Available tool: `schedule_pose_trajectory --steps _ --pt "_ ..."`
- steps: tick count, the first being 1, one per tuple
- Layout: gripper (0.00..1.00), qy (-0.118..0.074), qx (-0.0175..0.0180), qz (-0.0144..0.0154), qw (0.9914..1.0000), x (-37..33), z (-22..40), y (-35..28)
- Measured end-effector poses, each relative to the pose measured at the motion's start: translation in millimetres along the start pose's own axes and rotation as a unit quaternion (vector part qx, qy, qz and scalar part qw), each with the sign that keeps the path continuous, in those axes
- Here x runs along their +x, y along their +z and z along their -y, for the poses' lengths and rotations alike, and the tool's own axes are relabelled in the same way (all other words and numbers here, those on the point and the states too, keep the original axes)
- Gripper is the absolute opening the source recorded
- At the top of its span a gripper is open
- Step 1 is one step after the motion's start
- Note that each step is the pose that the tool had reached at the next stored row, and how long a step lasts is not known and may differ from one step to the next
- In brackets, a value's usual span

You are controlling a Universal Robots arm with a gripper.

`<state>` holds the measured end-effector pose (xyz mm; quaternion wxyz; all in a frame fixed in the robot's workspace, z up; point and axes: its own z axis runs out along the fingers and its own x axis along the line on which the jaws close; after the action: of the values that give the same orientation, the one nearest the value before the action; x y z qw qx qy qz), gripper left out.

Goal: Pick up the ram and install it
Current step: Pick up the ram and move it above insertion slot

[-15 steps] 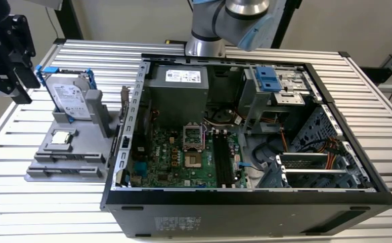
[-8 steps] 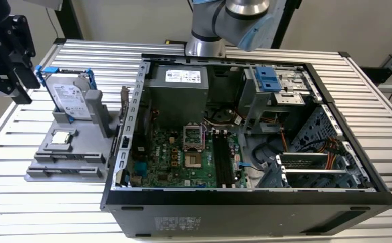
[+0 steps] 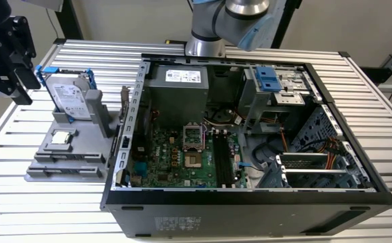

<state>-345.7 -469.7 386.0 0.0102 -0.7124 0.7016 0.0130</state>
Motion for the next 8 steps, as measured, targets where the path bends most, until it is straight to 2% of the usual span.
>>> schedule_pose_trajectory --steps 8 --pt "1.00 0.000 0.0002 -0.0002 1.00000 0.2 0.1 6.2"
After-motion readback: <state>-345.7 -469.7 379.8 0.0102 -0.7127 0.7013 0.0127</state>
